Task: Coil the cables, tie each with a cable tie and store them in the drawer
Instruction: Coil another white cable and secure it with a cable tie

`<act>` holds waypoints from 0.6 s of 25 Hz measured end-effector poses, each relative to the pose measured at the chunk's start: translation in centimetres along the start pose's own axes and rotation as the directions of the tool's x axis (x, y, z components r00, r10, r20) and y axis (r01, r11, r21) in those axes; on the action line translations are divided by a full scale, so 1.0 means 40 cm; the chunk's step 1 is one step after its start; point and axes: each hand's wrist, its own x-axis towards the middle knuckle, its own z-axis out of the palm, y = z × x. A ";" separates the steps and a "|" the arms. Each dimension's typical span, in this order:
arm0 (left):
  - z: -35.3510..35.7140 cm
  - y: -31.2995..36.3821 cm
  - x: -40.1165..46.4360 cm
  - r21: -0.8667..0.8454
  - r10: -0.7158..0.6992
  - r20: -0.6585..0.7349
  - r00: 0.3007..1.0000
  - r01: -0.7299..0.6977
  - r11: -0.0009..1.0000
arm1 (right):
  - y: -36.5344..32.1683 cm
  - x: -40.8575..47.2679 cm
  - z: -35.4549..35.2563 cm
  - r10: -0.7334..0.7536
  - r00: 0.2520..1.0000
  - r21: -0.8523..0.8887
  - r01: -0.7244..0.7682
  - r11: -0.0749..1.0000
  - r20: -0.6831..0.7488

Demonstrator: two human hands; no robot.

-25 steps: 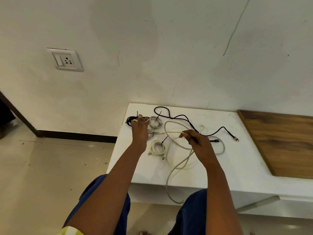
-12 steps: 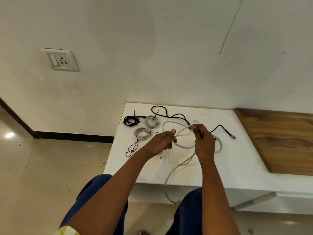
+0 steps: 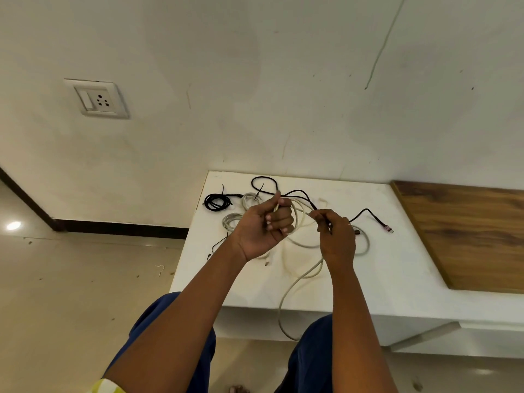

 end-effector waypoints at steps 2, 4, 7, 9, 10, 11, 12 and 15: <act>0.004 0.005 -0.001 -0.078 0.056 0.011 0.998 -0.055 0.995 | -0.004 -0.004 0.001 -0.057 0.998 -0.157 0.056 0.986 -0.002; 0.007 0.019 -0.005 -0.160 0.142 0.009 0.990 -0.139 0.977 | -0.003 -0.013 0.004 -0.072 0.997 -0.224 0.075 0.972 0.022; -0.003 0.080 -0.024 -0.293 0.340 -0.024 0.940 -0.331 0.897 | 0.023 -0.014 -0.003 -0.012 0.994 -0.301 0.043 0.953 0.106; -0.021 0.126 -0.043 -0.328 0.443 -0.121 0.888 -0.457 0.827 | 0.040 -0.004 -0.015 0.008 0.988 -0.212 0.025 0.977 0.156; -0.032 0.141 -0.053 -0.304 0.485 -0.207 0.849 -0.528 0.793 | 0.044 0.001 -0.020 0.013 0.985 -0.116 0.007 0.993 0.174; -0.045 0.152 -0.060 -0.266 0.515 -0.299 0.803 -0.589 0.763 | 0.045 0.004 -0.023 0.021 0.983 -0.001 -0.021 1.000 0.183; -0.057 0.157 -0.064 -0.230 0.532 -0.368 0.763 -0.629 0.743 | 0.043 0.005 -0.026 0.027 0.983 0.113 -0.048 0.992 0.181; -0.079 0.158 -0.059 -0.162 0.519 -0.490 0.701 -0.658 0.735 | 0.025 0.002 -0.032 0.011 0.990 0.295 -0.052 0.954 0.138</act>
